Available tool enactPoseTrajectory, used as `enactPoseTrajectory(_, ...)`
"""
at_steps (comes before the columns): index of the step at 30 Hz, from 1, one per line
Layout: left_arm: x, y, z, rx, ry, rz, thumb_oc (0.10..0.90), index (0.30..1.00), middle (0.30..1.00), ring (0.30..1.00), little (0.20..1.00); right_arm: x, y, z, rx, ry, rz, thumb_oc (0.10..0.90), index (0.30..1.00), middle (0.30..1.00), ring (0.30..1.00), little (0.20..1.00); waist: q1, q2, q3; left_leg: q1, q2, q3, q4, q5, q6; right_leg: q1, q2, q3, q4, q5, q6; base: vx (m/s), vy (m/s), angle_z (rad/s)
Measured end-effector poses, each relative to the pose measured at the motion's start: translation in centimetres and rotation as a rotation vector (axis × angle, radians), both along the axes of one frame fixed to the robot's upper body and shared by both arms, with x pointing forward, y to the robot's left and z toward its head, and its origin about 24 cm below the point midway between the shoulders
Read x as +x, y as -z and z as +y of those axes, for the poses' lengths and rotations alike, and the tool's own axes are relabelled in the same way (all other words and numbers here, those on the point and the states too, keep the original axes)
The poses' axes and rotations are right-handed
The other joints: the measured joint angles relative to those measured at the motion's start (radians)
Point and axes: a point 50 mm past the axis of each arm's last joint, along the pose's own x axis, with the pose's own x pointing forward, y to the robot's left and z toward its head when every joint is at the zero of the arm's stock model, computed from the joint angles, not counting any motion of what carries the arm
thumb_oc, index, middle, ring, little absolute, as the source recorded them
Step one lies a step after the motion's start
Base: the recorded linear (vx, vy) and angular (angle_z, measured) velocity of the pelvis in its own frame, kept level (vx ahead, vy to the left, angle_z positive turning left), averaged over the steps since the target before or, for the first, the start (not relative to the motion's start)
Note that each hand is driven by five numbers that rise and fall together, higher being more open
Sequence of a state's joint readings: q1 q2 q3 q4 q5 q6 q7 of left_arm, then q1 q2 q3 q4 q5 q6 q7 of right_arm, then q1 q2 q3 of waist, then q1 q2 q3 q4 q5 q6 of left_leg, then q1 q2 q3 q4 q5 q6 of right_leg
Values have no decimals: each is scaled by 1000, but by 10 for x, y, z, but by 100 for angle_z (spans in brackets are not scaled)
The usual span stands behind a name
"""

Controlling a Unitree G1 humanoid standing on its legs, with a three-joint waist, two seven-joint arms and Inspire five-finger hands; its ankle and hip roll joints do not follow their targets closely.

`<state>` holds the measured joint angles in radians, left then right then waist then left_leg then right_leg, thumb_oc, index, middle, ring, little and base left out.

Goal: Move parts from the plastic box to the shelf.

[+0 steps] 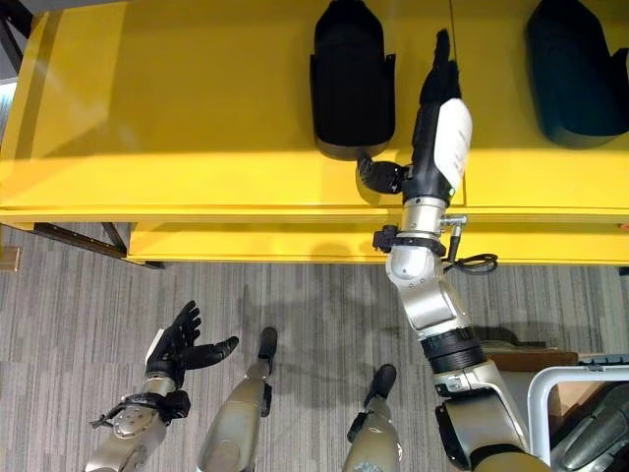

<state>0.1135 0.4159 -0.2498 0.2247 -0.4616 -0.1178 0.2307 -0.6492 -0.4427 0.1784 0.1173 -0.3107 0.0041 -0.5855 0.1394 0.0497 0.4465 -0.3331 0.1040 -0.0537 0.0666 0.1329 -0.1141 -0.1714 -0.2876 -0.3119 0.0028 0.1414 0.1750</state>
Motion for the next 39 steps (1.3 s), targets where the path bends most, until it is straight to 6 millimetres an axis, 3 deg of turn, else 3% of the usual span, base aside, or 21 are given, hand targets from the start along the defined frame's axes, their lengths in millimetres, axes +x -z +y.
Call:
enactPoseTrajectory(3, 2, -1, 0, 5, 4, -7, 900, 1000, 1000, 1000, 1000, -5, -5, 4, -24, -7, -35, 900, 1000, 1000, 1000, 1000, 1, -3, 0, 0, 0, 0, 0, 0, -1, 0, 0, 0, 0, 0, 0, 0, 0, 0)
enactPoseTrajectory(9, 4, -3, 0, 3, 0, -17, 900, 1000, 1000, 1000, 1000, -16, 6, 7, -35, -45, -16, 900, 1000, 1000, 1000, 1000, -3, -36, -2, 7, 1, 3, 1, 1, -1, 5, 0, 2, 0, 0, 0, 0, 0, 0)
enactPoseTrajectory(18, -3, 0, 9, 5, -41, 2, 900, 1000, 1000, 1000, 1000, -47, 64, 8, 81, -235, 205, 900, 1000, 1000, 1000, 1000, -37, -108, -29, 66, 18, 36, -4, -17, -1, 41, 13, 34, -13, 1, -1, 30, -11, -11)
enactPoseTrajectory(21, -19, 8, 22, 11, -101, 46, 900, 1000, 1000, 1000, 1000, -69, 93, 5, 192, -343, 331, 900, 1000, 1000, 1000, 1000, -58, -144, -58, 133, 28, 73, -23, -29, -6, 87, 20, 62, -43, 4, -5, 76, -3, -28)
enactPoseTrajectory(24, -31, 14, 29, 15, -135, 88, 900, 1000, 1000, 1000, 1000, -83, 119, -5, 344, -386, 436, 900, 1000, 1000, 1000, 1000, -89, -157, -113, 184, 38, 101, -58, -29, -8, 113, 32, 85, -65, 8, -4, 47, -16, -29)
enactPoseTrajectory(28, -41, 24, 22, -36, -169, 125, 900, 1000, 1000, 1000, 1000, -100, 143, -16, 513, -413, 538, 900, 1000, 1000, 1000, 1000, -123, -141, -175, 271, 64, 148, -119, -19, -24, 151, 56, 116, -90, 15, -4, 23, -73, -29)
enactPoseTrajectory(31, -40, 26, 16, -60, -172, 127, 900, 1000, 1000, 1000, 1000, -102, 145, -19, 522, -424, 554, 900, 1000, 1000, 1000, 1000, -145, -123, -207, 300, 88, 159, -139, -12, -32, 156, 80, 128, -89, 14, -7, 1, -120, -26)
enactPoseTrajectory(37, -31, 25, 3, -107, -165, 102, 900, 1000, 1000, 1000, 1000, -103, 151, -18, 530, -463, 596, 900, 1000, 1000, 1000, 1000, -179, -50, -271, 325, 180, 161, -144, -6, -43, 177, 174, 130, -89, -7, -42, -36, -196, -8)
enactPoseTrajectory(39, -32, 27, -1, -125, -178, 108, 900, 1000, 1000, 1000, 1000, -103, 158, -18, 548, -470, 631, 900, 1000, 1000, 1000, 1000, -179, -26, -286, 324, 227, 161, -126, -17, -19, 172, 221, 131, -72, -18, -76, -41, -229, -18)
